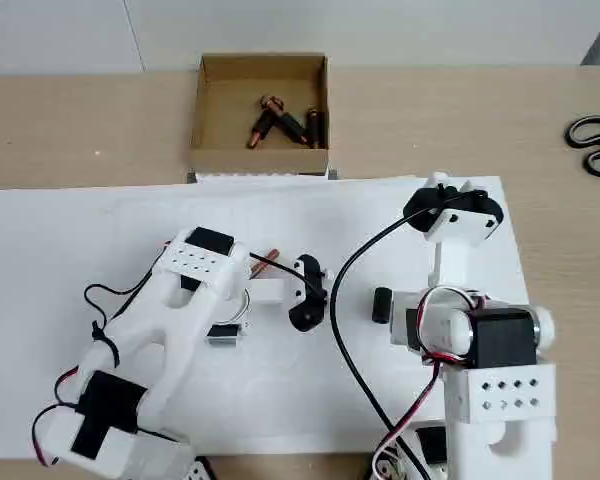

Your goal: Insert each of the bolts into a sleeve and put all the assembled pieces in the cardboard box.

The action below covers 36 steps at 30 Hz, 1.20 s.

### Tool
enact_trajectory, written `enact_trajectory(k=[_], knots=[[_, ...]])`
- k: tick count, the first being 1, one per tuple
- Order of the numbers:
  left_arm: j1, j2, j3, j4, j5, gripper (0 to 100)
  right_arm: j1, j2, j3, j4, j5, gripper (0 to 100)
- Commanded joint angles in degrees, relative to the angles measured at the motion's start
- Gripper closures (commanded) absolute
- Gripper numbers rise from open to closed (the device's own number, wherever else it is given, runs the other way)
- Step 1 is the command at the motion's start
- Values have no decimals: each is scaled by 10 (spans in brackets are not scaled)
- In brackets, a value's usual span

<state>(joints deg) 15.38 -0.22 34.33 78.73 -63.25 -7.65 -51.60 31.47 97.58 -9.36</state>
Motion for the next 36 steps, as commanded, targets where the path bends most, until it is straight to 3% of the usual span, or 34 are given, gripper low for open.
enact_trajectory(k=[1,13,36], knots=[[-3,9,-24,-7,5,928,3,-8,-4,-10,3,996],[-3,-27,-178,148,15,924,3,-7,-3,-10,2,996],[-30,12,-109,57,20,923,2,-11,-3,-10,2,996]])
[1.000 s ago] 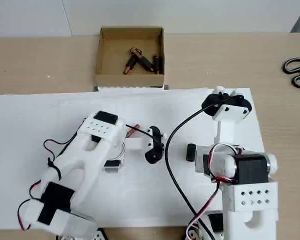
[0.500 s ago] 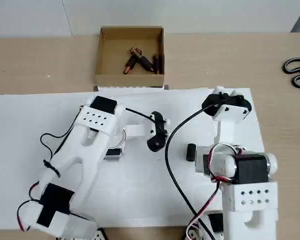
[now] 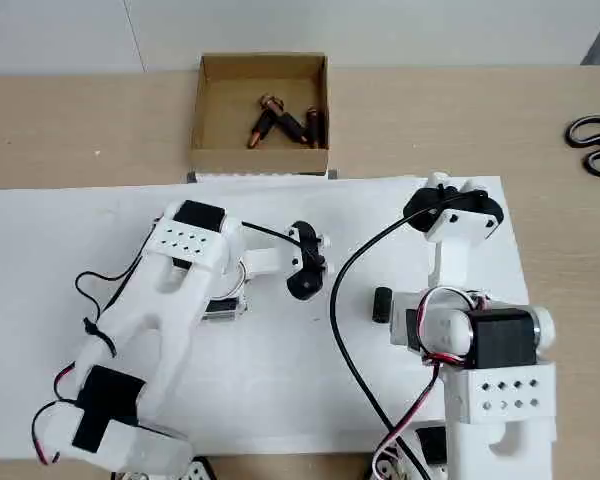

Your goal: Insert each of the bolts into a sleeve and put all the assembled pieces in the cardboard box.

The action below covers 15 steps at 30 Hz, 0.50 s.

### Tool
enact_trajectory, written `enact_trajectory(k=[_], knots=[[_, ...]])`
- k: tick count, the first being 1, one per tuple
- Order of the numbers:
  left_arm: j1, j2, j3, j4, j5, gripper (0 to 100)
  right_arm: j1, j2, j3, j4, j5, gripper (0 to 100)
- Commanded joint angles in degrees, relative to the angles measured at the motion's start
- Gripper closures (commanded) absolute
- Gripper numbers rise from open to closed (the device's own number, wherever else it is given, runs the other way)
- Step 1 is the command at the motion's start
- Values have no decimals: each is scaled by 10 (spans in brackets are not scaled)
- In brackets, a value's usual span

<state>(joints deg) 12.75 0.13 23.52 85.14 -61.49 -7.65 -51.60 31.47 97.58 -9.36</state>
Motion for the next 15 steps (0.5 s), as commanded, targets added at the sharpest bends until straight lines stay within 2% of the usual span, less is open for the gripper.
enact_trajectory(k=[1,10,15], knots=[[-4,19,-1,-9,3,923,2,-11,-3,-10,2,996],[-4,99,-2,-61,3,923,1,-11,-3,-10,-15,996],[-3,121,-13,-55,4,930,1,-11,-3,-10,-17,996]])
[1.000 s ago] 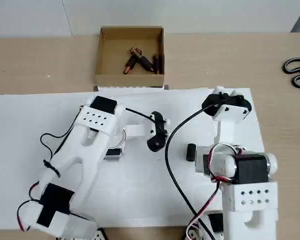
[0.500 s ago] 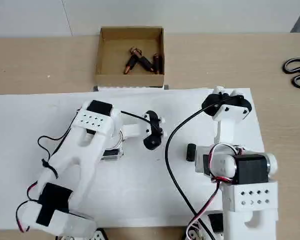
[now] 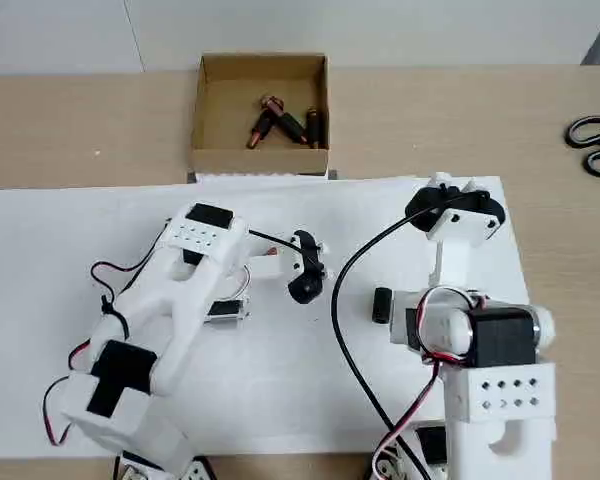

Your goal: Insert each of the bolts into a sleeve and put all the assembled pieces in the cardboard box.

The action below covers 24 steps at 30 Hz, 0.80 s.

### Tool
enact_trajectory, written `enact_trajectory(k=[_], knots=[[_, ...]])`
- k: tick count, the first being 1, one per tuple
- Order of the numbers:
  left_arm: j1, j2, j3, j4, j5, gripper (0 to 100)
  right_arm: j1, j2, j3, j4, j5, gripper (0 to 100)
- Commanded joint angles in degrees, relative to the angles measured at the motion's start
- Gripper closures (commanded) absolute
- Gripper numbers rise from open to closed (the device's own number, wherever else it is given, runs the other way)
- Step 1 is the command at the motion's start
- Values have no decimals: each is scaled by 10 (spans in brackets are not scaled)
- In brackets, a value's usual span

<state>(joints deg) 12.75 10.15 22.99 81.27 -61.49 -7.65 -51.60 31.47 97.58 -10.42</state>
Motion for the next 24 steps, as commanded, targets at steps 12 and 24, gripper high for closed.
enact_trajectory(k=[12,24], knots=[[-2,14,-110,112,20,994,1,-12,-3,-9,-6,996],[33,-211,-191,151,210,994,-14,-66,-47,-4,4,996]])
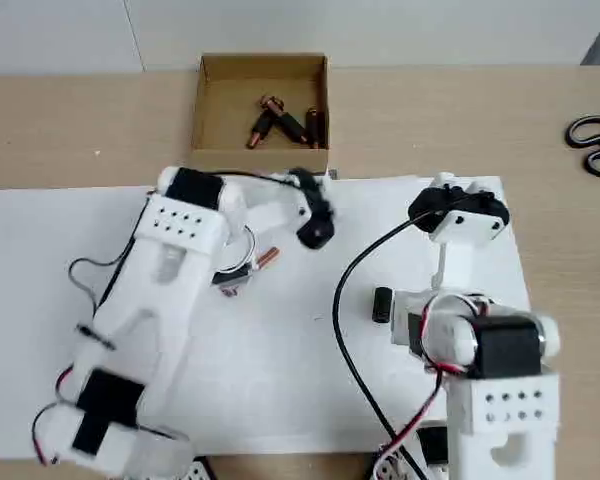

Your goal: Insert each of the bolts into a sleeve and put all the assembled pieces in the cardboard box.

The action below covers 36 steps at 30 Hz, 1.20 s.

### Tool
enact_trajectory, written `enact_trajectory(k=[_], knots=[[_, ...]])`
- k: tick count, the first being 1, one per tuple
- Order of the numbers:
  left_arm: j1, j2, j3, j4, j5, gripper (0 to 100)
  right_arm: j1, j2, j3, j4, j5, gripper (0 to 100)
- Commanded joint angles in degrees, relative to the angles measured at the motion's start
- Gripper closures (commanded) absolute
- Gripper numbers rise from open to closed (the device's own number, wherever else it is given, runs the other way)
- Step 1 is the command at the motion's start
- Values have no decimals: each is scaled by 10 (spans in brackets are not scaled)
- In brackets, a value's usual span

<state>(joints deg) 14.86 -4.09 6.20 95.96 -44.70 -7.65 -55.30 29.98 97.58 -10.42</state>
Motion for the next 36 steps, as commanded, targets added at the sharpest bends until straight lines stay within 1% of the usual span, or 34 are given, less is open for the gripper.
enact_trajectory(k=[1,5,6,9,12,13,17,20,23,26,30,32,36], knots=[[13,-82,-23,4,69,994,-25,-41,-28,-2,14,996],[25,-135,-24,4,198,994,-63,-94,-18,-2,47,995],[25,-149,-24,4,212,994,-72,-107,-17,-6,62,995],[21,-203,-24,4,215,994,-99,-137,-14,-9,112,995],[21,-279,-22,0,221,994,-112,-151,-14,-9,136,995],[21,-305,-22,-4,231,994,-112,-155,-14,-9,138,995],[19,-419,-12,-65,311,994,-110,-156,-14,-10,136,995],[19,-502,51,-115,390,994,-110,-156,-14,-36,119,995],[19,-598,150,-160,483,994,-112,-156,-6,-79,115,995],[20,-702,255,-217,549,994,-117,-156,34,-122,116,995],[21,-840,386,-304,615,994,-186,-166,71,-152,113,995],[23,-901,448,-343,650,994,-231,-185,107,-187,114,995],[25,-998,542,-386,706,994,-294,-237,209,-267,116,995]])
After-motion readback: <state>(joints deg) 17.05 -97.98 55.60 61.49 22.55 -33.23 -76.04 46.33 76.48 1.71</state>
